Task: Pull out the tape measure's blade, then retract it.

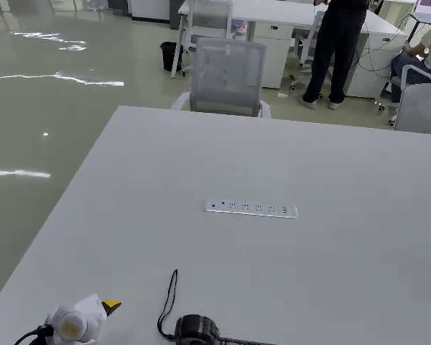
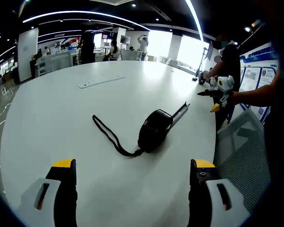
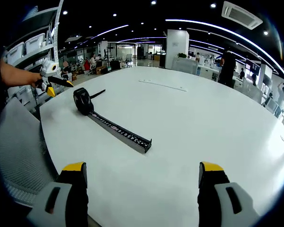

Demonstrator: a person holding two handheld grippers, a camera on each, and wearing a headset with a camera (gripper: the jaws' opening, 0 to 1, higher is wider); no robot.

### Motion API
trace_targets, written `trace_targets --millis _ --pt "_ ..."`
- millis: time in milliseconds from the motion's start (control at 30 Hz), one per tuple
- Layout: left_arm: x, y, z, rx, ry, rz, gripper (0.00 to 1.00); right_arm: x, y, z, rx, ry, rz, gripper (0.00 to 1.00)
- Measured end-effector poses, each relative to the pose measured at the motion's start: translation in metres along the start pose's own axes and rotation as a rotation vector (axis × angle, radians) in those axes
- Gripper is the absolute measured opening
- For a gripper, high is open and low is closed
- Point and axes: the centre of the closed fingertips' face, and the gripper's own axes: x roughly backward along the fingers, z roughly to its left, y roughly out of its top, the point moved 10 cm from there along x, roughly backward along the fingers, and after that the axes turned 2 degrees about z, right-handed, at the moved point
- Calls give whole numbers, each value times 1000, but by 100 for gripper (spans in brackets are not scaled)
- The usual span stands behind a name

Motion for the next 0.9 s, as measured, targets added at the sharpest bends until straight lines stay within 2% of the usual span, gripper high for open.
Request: trace_targets --millis 100,267,467,700,900 --pt "10 -5 0 16 19 -35 99 0 1 2 0 2 -5 100" --pt "25 -16 2 34 52 -43 99 0 0 4 1 6 -6 100" --pt "44 -29 2 62 103 -74 99 -1 -1 6 8 12 5 100" --pt "54 -45 -8 77 115 -67 99 1 -7 8 12 14 22 100" --pt "60 -53 -7 102 128 -68 99 5 -14 4 20 16 36 100"
